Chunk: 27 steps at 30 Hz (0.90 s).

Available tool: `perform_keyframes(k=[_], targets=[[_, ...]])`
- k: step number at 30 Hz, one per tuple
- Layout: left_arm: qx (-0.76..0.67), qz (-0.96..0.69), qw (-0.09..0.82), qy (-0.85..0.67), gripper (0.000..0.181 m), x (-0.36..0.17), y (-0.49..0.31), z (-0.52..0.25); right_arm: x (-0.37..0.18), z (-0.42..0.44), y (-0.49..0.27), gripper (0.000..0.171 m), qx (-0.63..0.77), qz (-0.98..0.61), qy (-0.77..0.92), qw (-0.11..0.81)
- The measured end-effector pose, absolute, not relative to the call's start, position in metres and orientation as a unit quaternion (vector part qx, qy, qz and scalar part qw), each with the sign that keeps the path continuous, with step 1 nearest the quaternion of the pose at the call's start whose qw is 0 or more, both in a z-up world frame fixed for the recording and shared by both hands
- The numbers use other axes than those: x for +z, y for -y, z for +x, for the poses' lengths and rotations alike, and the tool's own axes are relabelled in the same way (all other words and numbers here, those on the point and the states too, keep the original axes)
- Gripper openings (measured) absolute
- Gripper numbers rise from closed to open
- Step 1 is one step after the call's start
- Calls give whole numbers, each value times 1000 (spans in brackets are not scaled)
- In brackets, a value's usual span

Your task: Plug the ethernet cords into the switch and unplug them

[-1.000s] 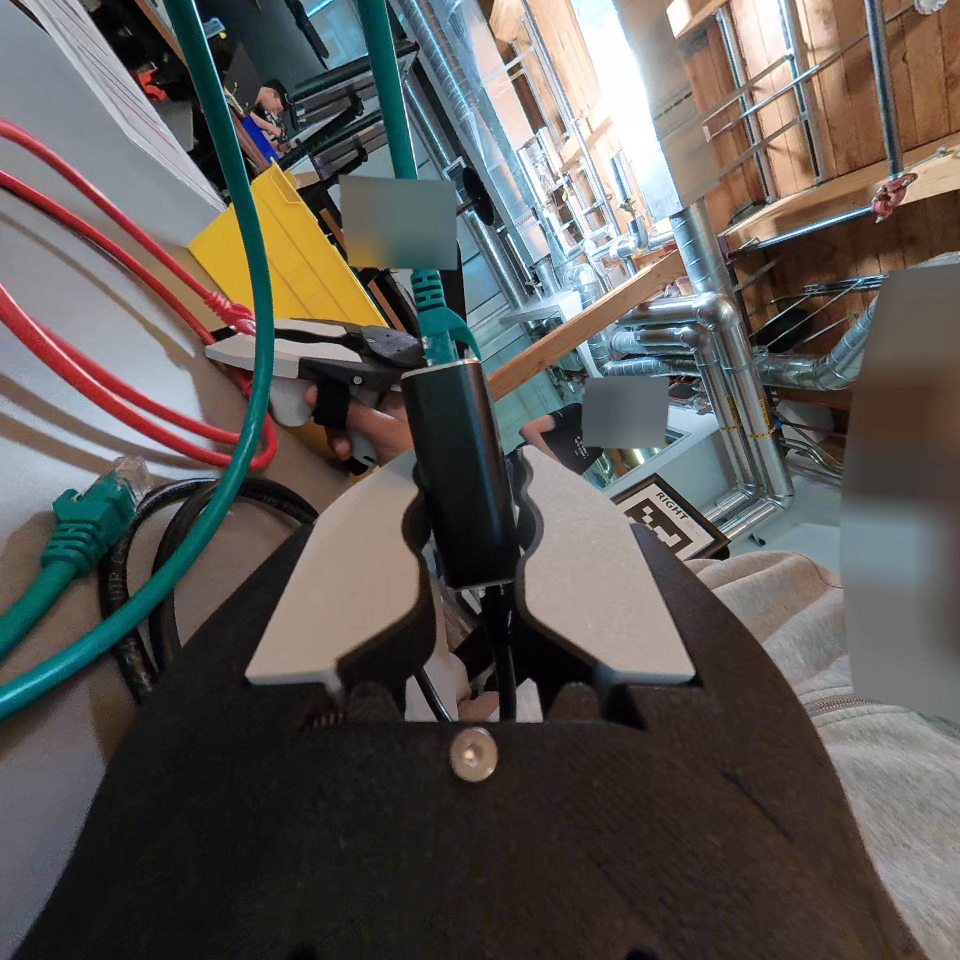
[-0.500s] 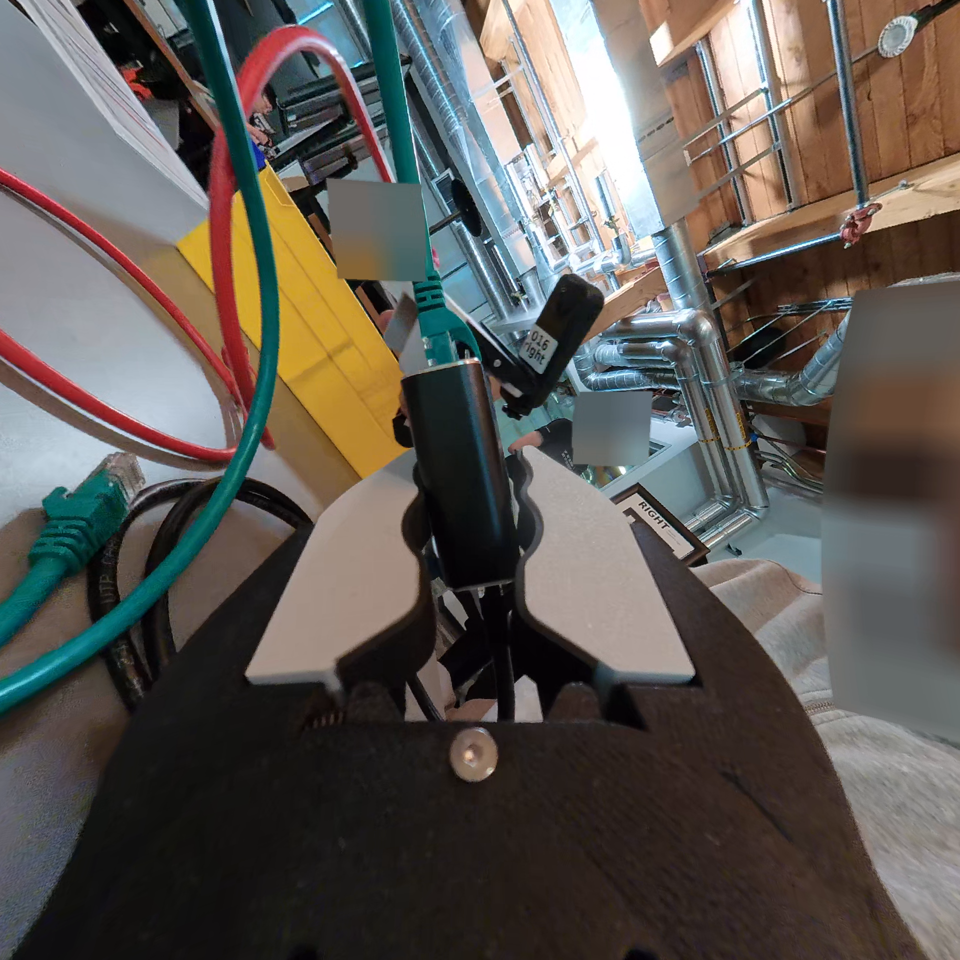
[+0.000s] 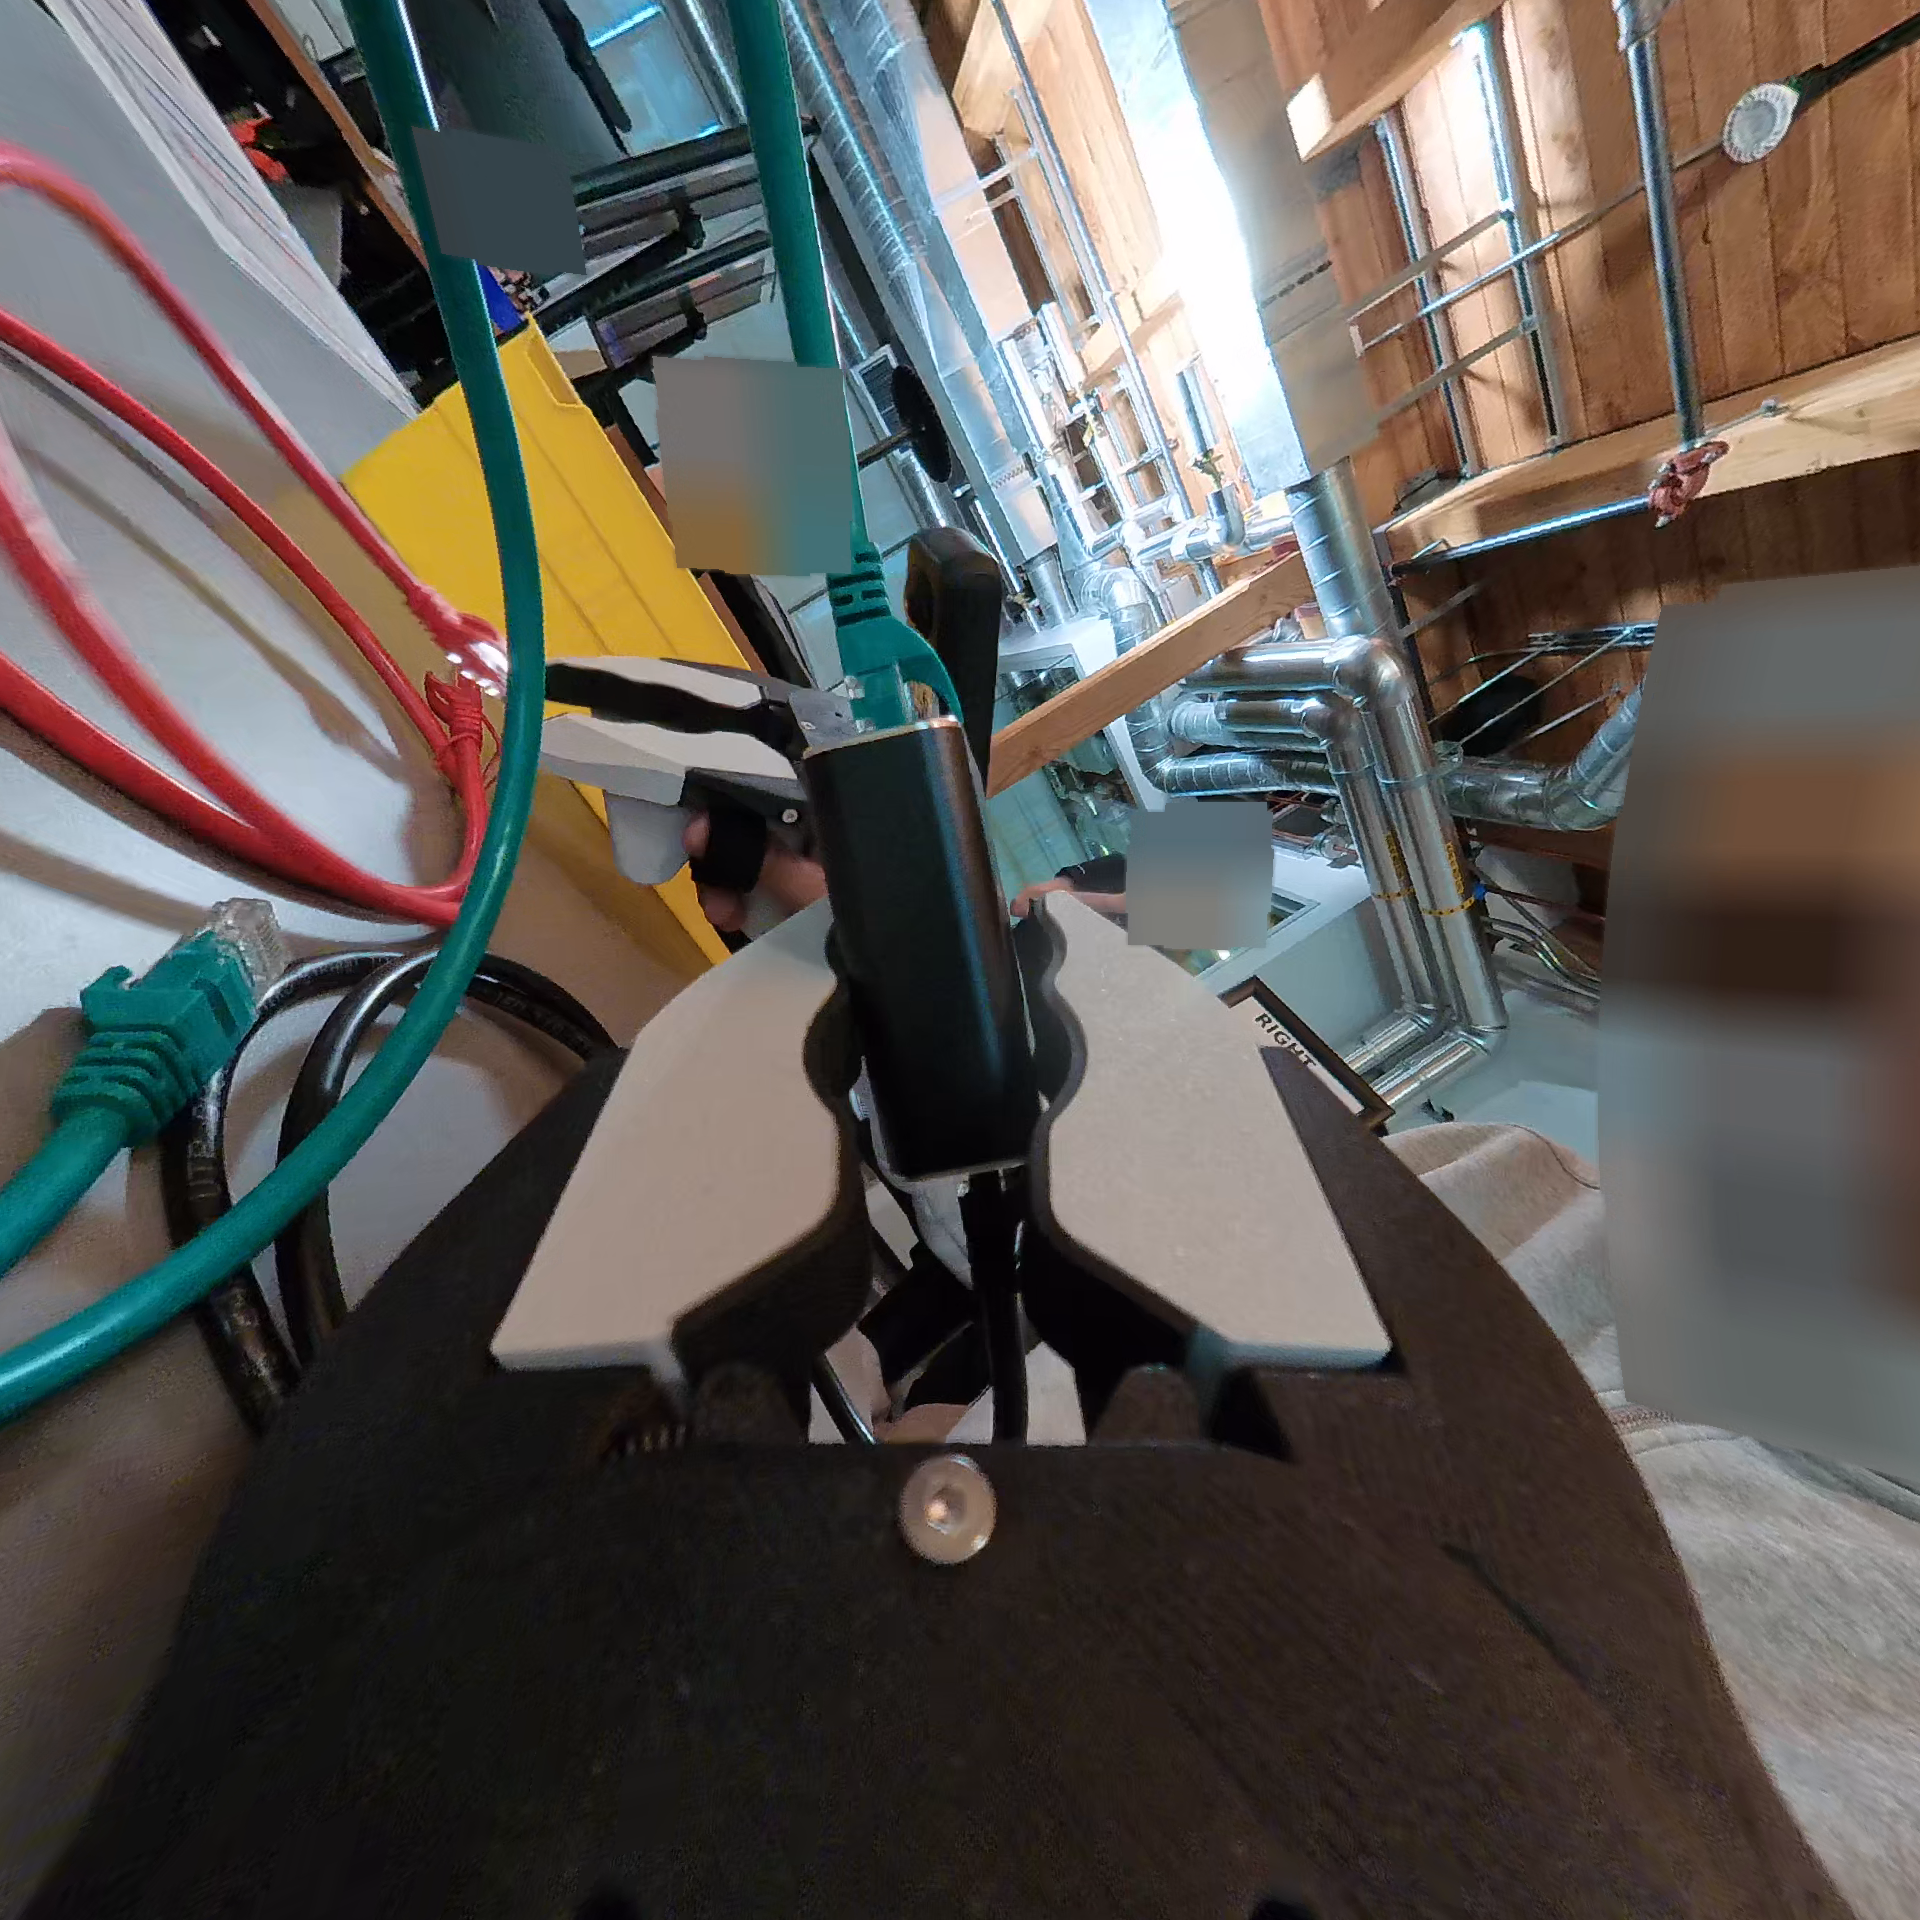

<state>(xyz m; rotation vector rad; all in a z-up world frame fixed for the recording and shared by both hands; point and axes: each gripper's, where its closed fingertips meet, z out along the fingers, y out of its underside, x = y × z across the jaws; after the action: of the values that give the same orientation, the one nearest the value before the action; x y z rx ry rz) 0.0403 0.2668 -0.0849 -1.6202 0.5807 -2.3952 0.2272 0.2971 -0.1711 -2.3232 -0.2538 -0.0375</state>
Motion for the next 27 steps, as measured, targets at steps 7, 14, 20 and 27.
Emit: perform_keyframes(k=[7, 14, 20, 27], targets=[[-811, -545, 95, -190, 29, -85, -268, 40, -154, 215, -307, 58, -30, -882, 133, 452], [-812, -545, 94, -187, 29, -85, -269, 39, -152, 213, -309, 59, 3, -874, 118, 471], [-812, -545, 94, -185, 29, -85, -270, 39, -146, 221, -311, 59, 36, -864, 84, 494], [-812, -546, 94, -182, 29, -85, -270, 37, -152, 231, -314, 58, 40, -873, 52, 483]])
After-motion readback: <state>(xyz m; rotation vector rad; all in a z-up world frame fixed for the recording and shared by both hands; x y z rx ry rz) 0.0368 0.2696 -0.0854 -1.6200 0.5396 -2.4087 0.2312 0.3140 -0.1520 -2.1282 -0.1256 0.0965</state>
